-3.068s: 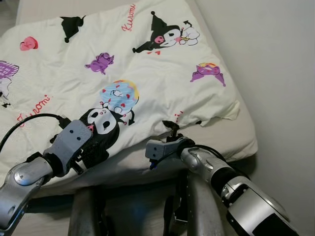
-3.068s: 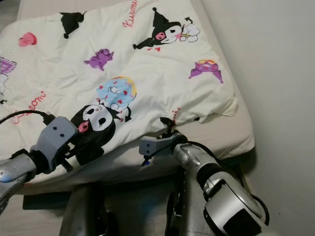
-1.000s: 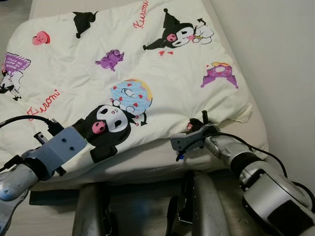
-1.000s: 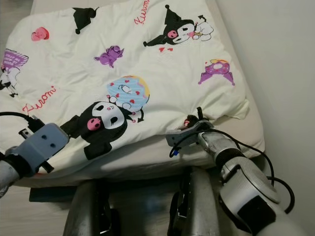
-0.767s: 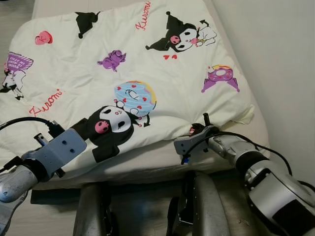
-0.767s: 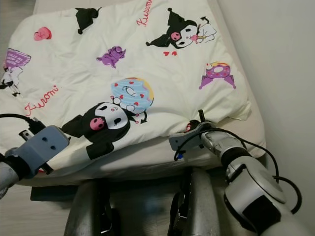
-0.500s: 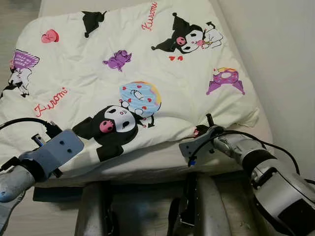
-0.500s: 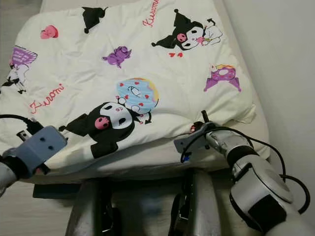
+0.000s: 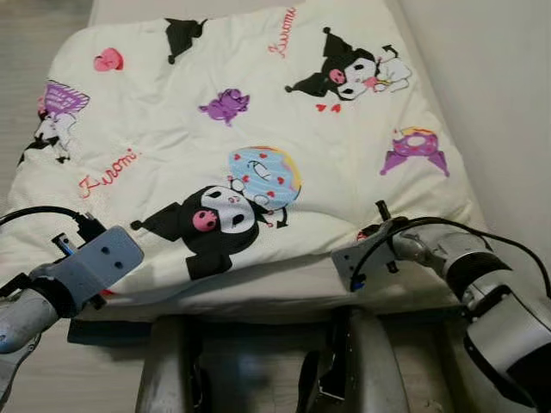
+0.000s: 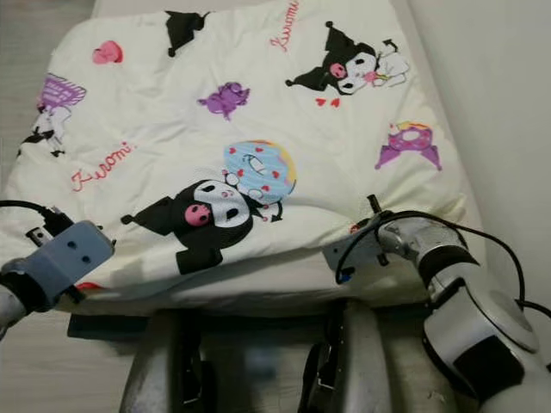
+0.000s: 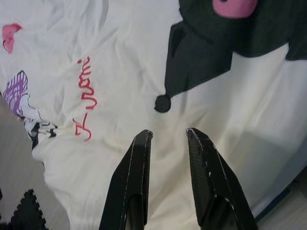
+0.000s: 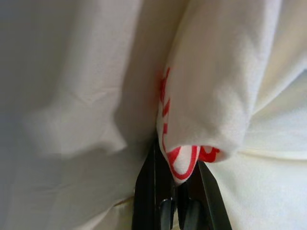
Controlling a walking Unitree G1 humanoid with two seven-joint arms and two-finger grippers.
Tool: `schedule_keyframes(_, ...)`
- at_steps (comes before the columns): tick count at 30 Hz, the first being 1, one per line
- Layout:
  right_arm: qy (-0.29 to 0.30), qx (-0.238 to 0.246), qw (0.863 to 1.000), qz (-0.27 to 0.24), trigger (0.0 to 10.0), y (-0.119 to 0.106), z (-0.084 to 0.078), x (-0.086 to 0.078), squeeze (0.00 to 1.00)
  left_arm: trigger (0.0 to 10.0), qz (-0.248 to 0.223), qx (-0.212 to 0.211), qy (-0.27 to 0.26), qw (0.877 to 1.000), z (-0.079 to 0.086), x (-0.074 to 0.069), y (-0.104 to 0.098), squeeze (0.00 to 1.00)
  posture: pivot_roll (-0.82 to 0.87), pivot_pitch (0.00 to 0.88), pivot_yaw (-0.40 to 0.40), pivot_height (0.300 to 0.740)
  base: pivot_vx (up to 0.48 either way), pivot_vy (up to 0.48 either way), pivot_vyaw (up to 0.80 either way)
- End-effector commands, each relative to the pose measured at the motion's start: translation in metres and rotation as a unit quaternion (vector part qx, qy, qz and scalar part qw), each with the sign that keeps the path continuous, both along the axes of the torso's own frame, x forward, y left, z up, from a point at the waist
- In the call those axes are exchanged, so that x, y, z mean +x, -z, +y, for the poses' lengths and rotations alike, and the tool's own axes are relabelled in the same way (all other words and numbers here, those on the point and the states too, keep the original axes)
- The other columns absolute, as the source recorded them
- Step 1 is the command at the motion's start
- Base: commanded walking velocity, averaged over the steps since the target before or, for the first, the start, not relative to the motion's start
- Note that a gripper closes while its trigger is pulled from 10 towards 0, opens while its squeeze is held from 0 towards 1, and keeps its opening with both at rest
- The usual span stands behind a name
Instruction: Clean up the room
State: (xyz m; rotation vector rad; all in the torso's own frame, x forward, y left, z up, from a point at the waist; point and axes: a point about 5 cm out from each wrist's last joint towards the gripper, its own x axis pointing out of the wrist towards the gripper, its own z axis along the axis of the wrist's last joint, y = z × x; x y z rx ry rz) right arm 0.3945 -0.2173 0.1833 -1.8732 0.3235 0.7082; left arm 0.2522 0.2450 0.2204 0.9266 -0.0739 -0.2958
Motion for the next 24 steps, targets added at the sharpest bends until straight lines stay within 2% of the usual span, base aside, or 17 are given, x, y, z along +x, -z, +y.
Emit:
schedule_keyframes(1, 0.058, -0.044, 0.987, 0.141, 0.0, 0.046, -0.037, -0.03, 0.0, 10.0, 0.007, 0.006, 0.0, 1.0, 0.001, -0.002, 0.003, 0.0, 0.08, 0.516, -0.051, 0.564, 0.0, 0.0, 0.0)
schedule_keyframes(11, 0.074, -0.033, 0.977, 0.199, 0.0, 0.045, -0.05, -0.039, 0.0, 10.0, 0.004, 0.002, 0.007, 1.0, 0.0, -0.002, 0.003, 0.0, 0.08, 0.507, -0.054, 0.564, 0.0, 0.0, 0.0)
schedule_keyframes(12, 0.08, -0.03, 0.973, 0.214, 0.0, 0.046, -0.053, -0.042, 0.0, 10.0, 0.005, 0.001, 0.01, 1.0, 0.0, -0.002, 0.003, 0.0, 0.08, 0.506, -0.05, 0.564, 0.0, 0.0, 0.0)
schedule_keyframes(13, 0.091, -0.025, 0.964, 0.25, 0.0, 0.051, -0.06, -0.05, 0.0, 10.0, 0.006, 0.001, 0.014, 1.0, -0.002, -0.001, 0.004, 0.0, 0.08, 0.506, -0.047, 0.564, 0.0, 0.0, 0.0)
schedule_keyframes(17, 0.099, -0.024, 0.957, 0.272, 0.0, 0.055, -0.063, -0.055, 0.0, 10.0, 0.007, 0.001, 0.018, 1.0, -0.003, -0.001, 0.004, 0.0, 0.08, 0.504, -0.044, 0.564, 0.0, 0.0, 0.0)
schedule_keyframes(19, 0.11, -0.025, 0.946, 0.305, 0.0, 0.059, -0.068, -0.062, 0.0, 10.0, 0.008, 0.0, 0.022, 1.0, -0.005, -0.001, 0.004, 0.0, 0.08, 0.502, -0.04, 0.564, 0.0, 0.0, 0.0)
schedule_keyframes(20, 0.11, -0.025, 0.946, 0.305, 0.0, 0.059, -0.068, -0.062, 0.0, 10.0, 0.008, 0.0, 0.022, 1.0, -0.005, -0.001, 0.004, 0.0, 0.08, 0.502, -0.04, 0.564, 0.0, 0.0, 0.0)
schedule_keyframes(24, 0.123, -0.026, 0.929, 0.348, 0.0, 0.062, -0.073, -0.069, 0.0, 10.0, 0.008, 0.001, 0.027, 1.0, -0.006, 0.0, 0.003, 0.0, 0.08, 0.501, -0.04, 0.564, 0.0, 0.0, 0.0)
